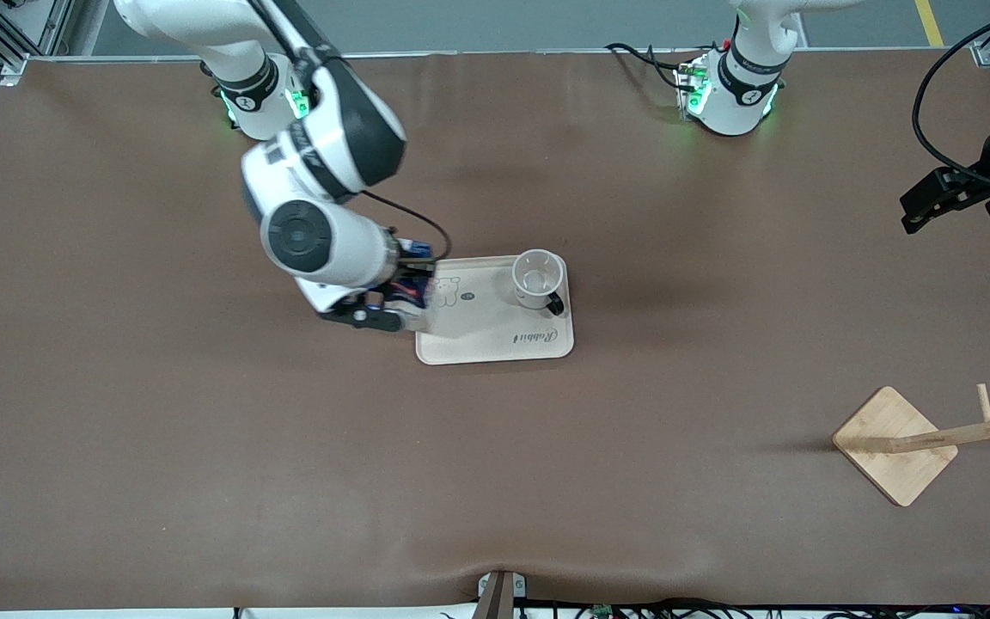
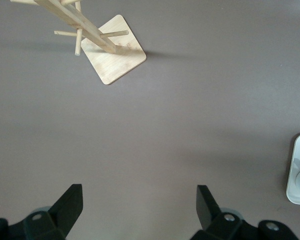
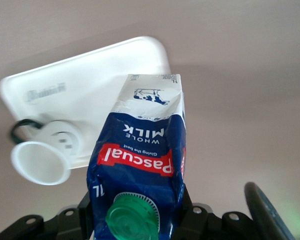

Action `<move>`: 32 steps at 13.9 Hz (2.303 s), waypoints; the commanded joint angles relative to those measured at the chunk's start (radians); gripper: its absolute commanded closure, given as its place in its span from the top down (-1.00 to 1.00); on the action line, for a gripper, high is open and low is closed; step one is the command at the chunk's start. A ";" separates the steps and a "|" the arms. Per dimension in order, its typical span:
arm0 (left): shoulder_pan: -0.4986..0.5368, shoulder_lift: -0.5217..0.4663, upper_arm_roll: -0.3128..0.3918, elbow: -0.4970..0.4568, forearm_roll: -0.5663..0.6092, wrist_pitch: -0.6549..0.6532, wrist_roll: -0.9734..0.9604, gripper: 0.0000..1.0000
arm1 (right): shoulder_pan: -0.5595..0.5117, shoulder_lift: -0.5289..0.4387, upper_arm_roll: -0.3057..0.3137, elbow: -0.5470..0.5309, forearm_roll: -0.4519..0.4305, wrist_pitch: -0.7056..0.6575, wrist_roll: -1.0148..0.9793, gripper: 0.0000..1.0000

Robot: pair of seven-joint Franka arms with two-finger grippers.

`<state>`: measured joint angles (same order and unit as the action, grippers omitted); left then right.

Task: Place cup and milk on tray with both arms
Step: 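Lift the milk carton and carry it over the tray beside the mug, then lower the carton onto the tray and open the right gripper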

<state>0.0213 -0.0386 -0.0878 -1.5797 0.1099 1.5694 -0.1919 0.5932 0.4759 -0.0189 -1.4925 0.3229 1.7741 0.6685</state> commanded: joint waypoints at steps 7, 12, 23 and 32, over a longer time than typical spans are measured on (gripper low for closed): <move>0.008 -0.018 -0.001 -0.011 -0.006 0.003 0.016 1.00 | 0.059 0.078 -0.013 0.040 0.042 0.022 0.010 -1.00; 0.006 -0.018 -0.003 -0.011 -0.006 0.003 0.014 1.00 | 0.053 0.116 -0.013 0.040 0.042 -0.005 -0.102 -1.00; 0.006 -0.020 -0.003 -0.011 -0.007 0.003 0.014 1.00 | 0.043 0.116 -0.015 0.049 0.041 -0.024 -0.099 1.00; 0.008 -0.020 -0.003 -0.011 -0.006 0.003 0.014 1.00 | -0.006 0.106 -0.019 0.191 0.042 -0.105 -0.099 1.00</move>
<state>0.0219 -0.0387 -0.0878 -1.5798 0.1099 1.5694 -0.1919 0.6219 0.5809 -0.0432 -1.3679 0.3505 1.7266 0.5795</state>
